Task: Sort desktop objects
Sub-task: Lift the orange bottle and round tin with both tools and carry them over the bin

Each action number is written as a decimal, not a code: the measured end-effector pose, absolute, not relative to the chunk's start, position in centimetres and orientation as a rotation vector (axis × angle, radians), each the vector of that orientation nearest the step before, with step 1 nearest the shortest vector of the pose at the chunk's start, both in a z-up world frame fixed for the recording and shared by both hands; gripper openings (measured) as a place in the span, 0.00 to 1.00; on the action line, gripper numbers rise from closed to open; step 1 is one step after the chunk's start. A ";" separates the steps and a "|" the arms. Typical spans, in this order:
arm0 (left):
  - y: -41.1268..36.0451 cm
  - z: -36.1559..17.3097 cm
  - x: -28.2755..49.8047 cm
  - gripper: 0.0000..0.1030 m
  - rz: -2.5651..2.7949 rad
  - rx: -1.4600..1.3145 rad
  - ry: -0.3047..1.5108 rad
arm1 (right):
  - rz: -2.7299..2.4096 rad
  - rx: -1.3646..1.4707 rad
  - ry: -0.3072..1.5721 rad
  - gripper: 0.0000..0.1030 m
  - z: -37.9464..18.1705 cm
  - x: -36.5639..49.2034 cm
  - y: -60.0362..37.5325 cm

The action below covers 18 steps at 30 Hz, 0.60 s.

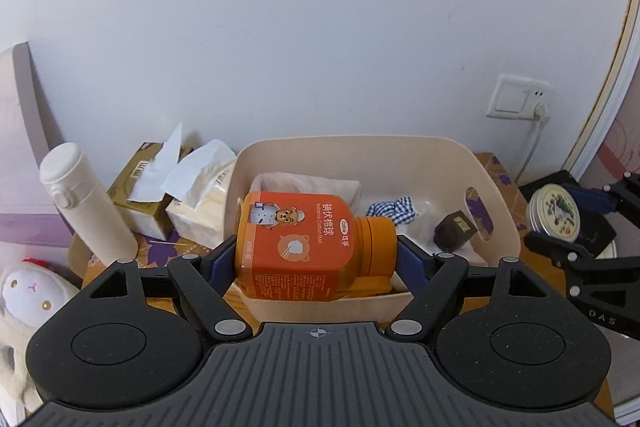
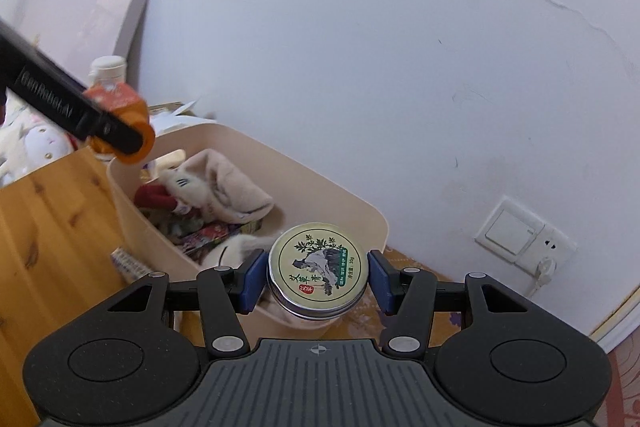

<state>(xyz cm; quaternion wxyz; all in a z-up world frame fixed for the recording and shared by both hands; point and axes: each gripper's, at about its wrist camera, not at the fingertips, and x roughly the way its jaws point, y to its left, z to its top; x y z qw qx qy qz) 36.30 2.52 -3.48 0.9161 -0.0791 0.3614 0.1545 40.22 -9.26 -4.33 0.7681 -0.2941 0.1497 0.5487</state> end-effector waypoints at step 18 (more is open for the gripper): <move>4.3 -9.2 43.2 0.78 0.347 -0.144 0.849 | 1.215 -0.640 0.453 0.50 -8.6 44.3 -1.7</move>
